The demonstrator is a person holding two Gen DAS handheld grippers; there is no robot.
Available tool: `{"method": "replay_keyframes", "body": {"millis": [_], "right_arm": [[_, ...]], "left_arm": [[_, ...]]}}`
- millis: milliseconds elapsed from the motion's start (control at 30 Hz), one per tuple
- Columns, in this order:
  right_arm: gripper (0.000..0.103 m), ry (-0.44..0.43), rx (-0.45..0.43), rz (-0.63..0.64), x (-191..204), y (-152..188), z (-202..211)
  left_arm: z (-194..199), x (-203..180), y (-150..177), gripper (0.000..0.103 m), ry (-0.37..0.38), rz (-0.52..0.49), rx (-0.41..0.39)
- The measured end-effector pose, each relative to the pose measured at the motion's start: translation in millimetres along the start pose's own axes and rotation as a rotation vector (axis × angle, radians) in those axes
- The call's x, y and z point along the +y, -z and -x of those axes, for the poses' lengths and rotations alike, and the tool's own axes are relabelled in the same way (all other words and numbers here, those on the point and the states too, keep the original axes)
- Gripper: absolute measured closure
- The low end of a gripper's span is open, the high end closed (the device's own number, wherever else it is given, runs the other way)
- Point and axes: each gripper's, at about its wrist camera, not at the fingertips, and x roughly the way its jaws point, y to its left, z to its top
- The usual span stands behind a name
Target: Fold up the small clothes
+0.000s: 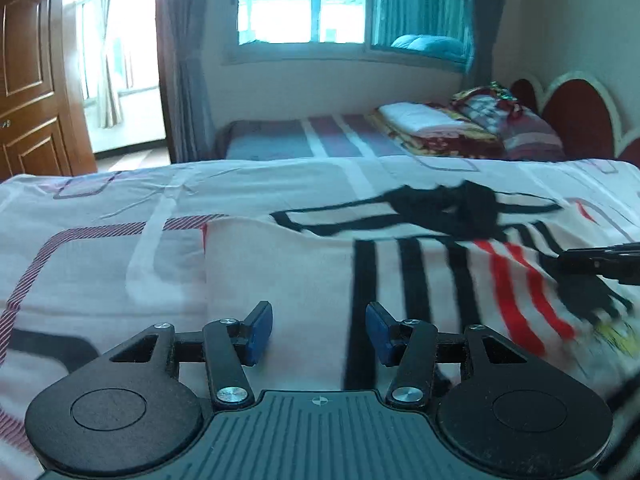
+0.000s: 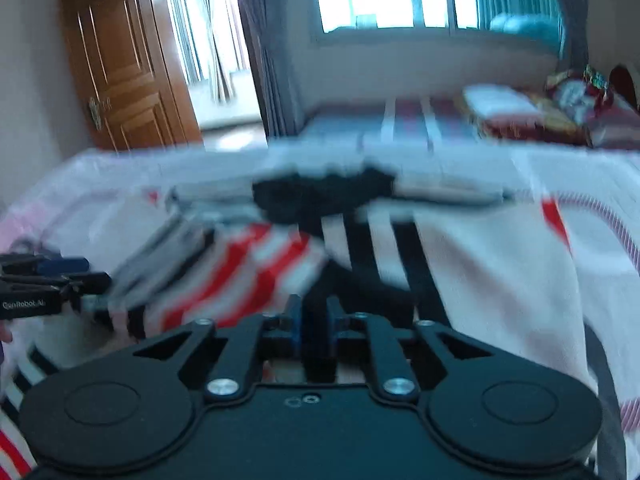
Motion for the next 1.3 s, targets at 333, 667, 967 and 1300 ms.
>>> {"method": "replay_keyframes", "body": {"millis": [333, 667, 967, 1300], "right_arm": [[0.086, -0.039, 0.026, 0.029, 16.1, -14.3, -52.8], [0.085, -0.066, 0.035, 0.122, 34.8, -13.9, -75.8], [0.08, -0.034, -0.018, 0.1, 17.3, -17.6, -48.7], [0.076, -0.026, -0.023, 0.114, 24.1, -2.8, -16.5]], "left_arm": [[-24.7, 10.4, -24.9, 0.048, -0.031, -0.004, 0.006], [-65.6, 24.3, -41.5, 0.039, -0.083, -0.031, 0.028], [-26.6, -7.5, -21.3, 0.039, -0.031, 0.029, -0.023], [2.8, -35.7, 11.3, 0.039, -0.022, 0.007, 0.013]]}}
